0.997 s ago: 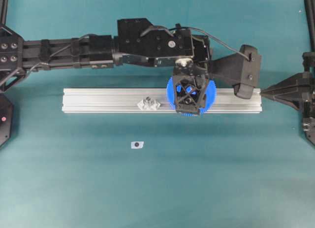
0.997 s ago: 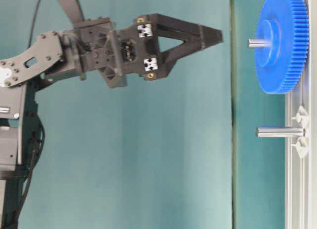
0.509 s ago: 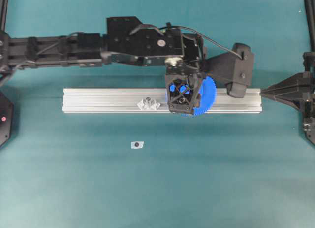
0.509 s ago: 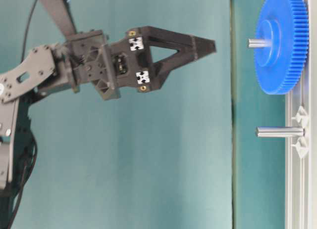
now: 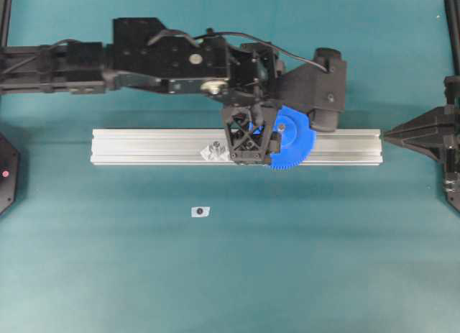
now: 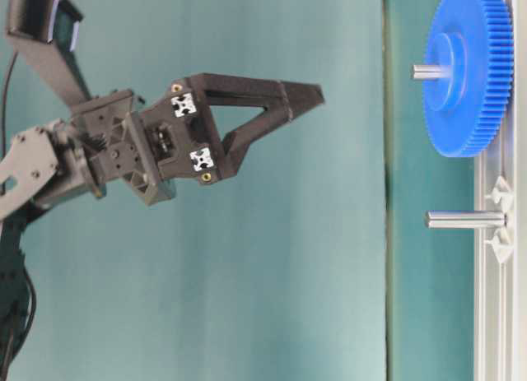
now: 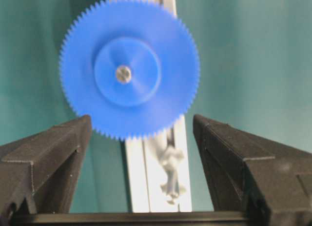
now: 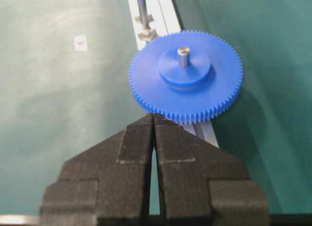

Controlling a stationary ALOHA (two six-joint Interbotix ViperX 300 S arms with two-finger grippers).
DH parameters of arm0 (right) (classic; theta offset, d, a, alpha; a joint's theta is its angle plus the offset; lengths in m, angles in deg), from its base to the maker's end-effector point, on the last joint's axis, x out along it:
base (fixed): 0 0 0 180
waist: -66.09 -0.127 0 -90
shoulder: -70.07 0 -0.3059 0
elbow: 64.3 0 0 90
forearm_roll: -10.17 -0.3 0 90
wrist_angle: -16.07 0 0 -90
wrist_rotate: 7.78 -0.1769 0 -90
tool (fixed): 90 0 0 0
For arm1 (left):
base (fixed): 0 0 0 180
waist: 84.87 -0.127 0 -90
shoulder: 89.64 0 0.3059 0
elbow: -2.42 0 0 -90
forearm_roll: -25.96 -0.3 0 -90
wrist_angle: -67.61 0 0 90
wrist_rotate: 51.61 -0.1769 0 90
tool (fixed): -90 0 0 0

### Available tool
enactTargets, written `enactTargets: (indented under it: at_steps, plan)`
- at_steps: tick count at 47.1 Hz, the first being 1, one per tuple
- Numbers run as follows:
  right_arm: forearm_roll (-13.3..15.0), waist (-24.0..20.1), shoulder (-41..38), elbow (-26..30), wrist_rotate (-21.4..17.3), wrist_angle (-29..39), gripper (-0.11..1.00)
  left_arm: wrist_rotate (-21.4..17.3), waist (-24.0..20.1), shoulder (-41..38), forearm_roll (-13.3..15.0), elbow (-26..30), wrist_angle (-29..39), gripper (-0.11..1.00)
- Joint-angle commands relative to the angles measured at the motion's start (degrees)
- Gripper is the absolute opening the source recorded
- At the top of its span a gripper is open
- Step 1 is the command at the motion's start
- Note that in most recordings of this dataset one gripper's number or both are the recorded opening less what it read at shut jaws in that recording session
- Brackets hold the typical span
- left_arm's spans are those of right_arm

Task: Find the location of the shaft and insert the large gear.

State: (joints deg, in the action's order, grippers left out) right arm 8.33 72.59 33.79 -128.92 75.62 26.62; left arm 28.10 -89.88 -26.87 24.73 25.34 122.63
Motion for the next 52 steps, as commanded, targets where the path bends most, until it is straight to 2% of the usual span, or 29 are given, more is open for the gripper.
enactTargets:
  at_steps: [1,11,24,38,52]
  plan:
    - [0.00,0.09,-0.18,0.53,-0.70,-0.18,0.01,0.70,0.18,4.31,-0.09,-0.88,-2.55,0.81]
    - [0.00,0.09,-0.18,0.53,-0.70,-0.09,0.01,2.81,0.26,7.03,-0.09,-5.01,-4.48,0.81]
    - [0.00,0.18,-0.09,0.26,-0.70,-0.18,0.01,6.24,0.35,11.34,-0.09,-11.07,-13.10,0.81]
    - [0.00,0.18,-0.09,0.26,-0.62,-0.18,0.01,9.76,0.53,15.21,-0.09,-16.79,-16.70,0.81]
    - [0.00,0.26,0.18,0.26,-0.70,-0.18,0.01,12.30,0.53,19.69,-0.09,-22.94,-24.52,0.81]
